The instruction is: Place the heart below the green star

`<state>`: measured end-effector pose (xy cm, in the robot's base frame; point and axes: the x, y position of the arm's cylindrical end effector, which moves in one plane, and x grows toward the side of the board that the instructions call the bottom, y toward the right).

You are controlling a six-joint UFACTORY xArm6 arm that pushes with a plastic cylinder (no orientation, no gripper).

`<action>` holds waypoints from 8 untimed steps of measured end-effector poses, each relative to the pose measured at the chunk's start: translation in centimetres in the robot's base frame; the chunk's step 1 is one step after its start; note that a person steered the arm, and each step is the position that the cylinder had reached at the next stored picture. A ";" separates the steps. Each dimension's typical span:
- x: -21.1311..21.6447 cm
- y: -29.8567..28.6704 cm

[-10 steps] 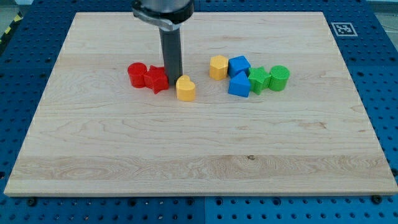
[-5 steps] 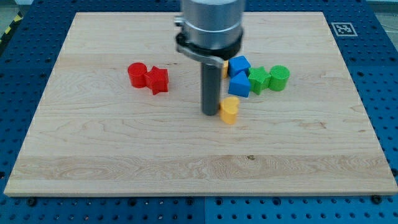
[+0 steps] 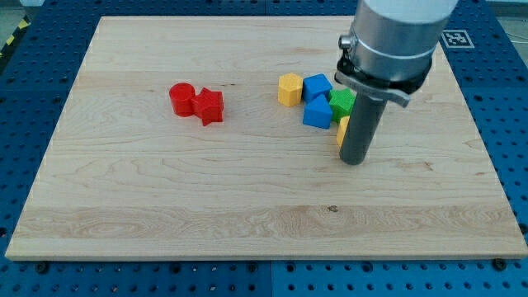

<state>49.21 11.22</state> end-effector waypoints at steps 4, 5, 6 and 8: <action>0.6 -2.5; 0.5 -2.5; 0.2 -3.1; -3.1 -8.6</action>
